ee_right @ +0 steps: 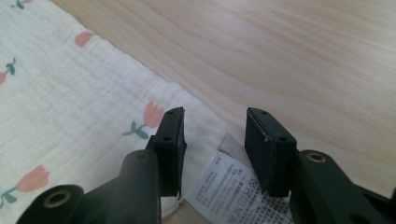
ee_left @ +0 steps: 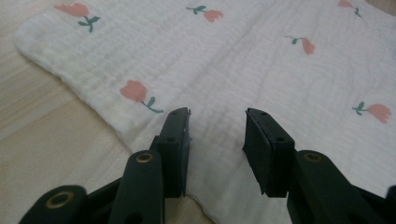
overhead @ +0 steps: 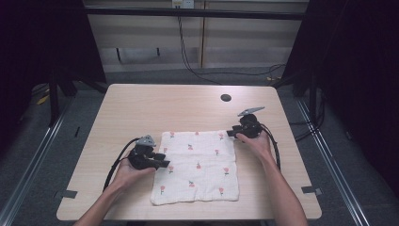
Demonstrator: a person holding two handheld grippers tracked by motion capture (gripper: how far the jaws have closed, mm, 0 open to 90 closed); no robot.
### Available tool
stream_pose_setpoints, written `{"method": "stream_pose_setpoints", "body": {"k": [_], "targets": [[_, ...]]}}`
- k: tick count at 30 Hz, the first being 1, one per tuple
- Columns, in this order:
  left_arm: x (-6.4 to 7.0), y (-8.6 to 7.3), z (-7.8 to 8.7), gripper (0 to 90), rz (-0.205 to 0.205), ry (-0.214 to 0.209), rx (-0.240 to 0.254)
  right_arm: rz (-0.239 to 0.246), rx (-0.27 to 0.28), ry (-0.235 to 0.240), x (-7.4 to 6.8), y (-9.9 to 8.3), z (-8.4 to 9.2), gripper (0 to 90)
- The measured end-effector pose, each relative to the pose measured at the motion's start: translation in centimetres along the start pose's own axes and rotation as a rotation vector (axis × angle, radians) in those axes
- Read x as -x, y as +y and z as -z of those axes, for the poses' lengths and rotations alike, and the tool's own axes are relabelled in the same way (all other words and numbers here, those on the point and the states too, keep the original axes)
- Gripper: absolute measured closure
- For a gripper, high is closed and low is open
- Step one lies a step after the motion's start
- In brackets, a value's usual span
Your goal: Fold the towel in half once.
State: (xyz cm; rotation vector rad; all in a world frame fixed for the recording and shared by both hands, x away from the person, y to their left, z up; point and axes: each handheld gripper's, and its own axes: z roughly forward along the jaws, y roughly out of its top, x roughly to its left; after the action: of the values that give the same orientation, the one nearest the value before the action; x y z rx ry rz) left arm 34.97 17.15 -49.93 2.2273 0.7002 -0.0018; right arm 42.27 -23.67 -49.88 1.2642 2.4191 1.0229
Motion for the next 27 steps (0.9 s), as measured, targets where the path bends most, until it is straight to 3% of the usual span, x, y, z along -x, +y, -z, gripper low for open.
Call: {"method": "stream_pose_setpoints", "body": {"k": [3,6,8,11,16,19,22,25,27], "targets": [[-0.1,0.0,0.0,59.8,0.002,-0.002,-0.001,0.013,-0.009,0.006,-0.3,0.0,-0.3,66.4],[0.2,0.1,0.2,59.3,-0.014,0.074,0.003,0.015,-0.014,0.011,-0.4,0.0,-0.3,77.7],[0.0,0.2,0.5,59.7,0.001,0.046,0.027,0.029,-0.021,0.005,-0.5,0.0,-0.2,83.8],[-0.5,0.7,1.3,60.0,0.004,0.056,0.045,0.011,0.006,0.019,-0.4,0.0,0.3,86.1],[-2.5,1.5,2.5,63.6,0.042,0.086,0.116,-0.006,0.023,0.043,-0.4,0.0,0.6,86.7],[-4.1,2.1,2.3,67.8,0.048,0.109,0.118,0.005,0.022,0.052,-0.6,0.1,0.5,86.8],[-5.8,2.4,1.8,67.9,0.096,0.119,0.147,0.006,0.030,0.059,-0.9,0.2,0.6,86.7],[-6.9,2.6,1.0,67.8,0.113,0.129,0.126,0.014,0.029,0.057,-1.1,0.3,0.8,86.7],[-7.5,3.1,0.6,65.2,0.128,0.111,0.105,0.016,0.040,0.065,-1.1,0.3,0.9,86.7]]}}
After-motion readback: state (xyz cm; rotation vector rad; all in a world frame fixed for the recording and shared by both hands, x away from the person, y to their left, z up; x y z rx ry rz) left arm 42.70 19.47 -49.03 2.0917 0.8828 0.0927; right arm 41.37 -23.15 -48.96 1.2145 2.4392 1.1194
